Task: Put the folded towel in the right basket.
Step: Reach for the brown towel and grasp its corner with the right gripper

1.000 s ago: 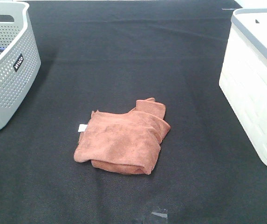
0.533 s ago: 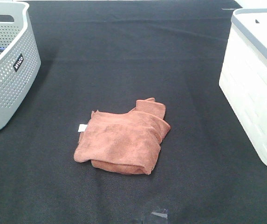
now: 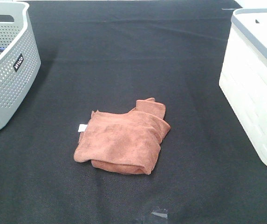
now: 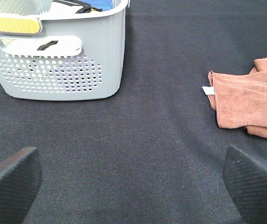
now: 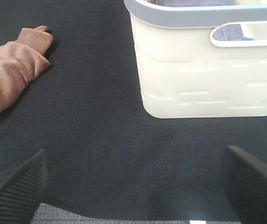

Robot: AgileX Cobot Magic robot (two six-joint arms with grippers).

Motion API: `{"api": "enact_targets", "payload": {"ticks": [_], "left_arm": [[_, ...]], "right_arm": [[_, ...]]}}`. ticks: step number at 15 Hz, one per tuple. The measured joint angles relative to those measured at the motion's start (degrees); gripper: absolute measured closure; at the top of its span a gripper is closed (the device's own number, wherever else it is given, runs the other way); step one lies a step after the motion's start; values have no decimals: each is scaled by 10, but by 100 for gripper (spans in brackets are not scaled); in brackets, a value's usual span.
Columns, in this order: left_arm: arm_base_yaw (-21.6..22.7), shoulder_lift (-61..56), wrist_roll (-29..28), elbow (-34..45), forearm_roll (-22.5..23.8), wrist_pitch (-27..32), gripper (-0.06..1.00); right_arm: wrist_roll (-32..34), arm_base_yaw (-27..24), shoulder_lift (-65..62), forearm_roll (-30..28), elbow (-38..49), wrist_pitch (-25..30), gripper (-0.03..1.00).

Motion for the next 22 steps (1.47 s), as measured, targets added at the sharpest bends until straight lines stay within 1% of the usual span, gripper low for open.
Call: {"api": "enact_targets", "payload": {"ticks": [9,10,12,13,14,15,16,18,19,20,21,22], "left_arm": [[0,0,0,0,0,0,-4],[0,0,0,0,0,0,-4],[0,0,0,0,0,0,-4],[0,0,0,0,0,0,-4],[0,0,0,0,0,0,-4],[0,0,0,0,0,0,-4],[0,0,0,0,0,0,-4],[0,0,0,0,0,0,-4],[0,0,0,0,0,0,-4],[0,0,0,0,0,0,-4],[0,0,0,0,0,0,-4],[0,0,0,0,0,0,-4]], "right_arm": [[0,0,9,-1,0,0,0],[2,0,41,-1,-3,2,0],[3,0,170,22,-45,10,1],[3,0,239,44,-83,14,2],[2,0,345,86,-158,36,2],[-7,0,403,107,-201,53,2],[-26,0,446,127,-242,57,2],[-38,0,515,167,-297,60,2],[-38,9,560,210,-321,63,2],[-37,34,599,225,-335,64,2],[-37,34,599,225,-335,64,2],[-24,66,642,221,-350,62,2]]}}
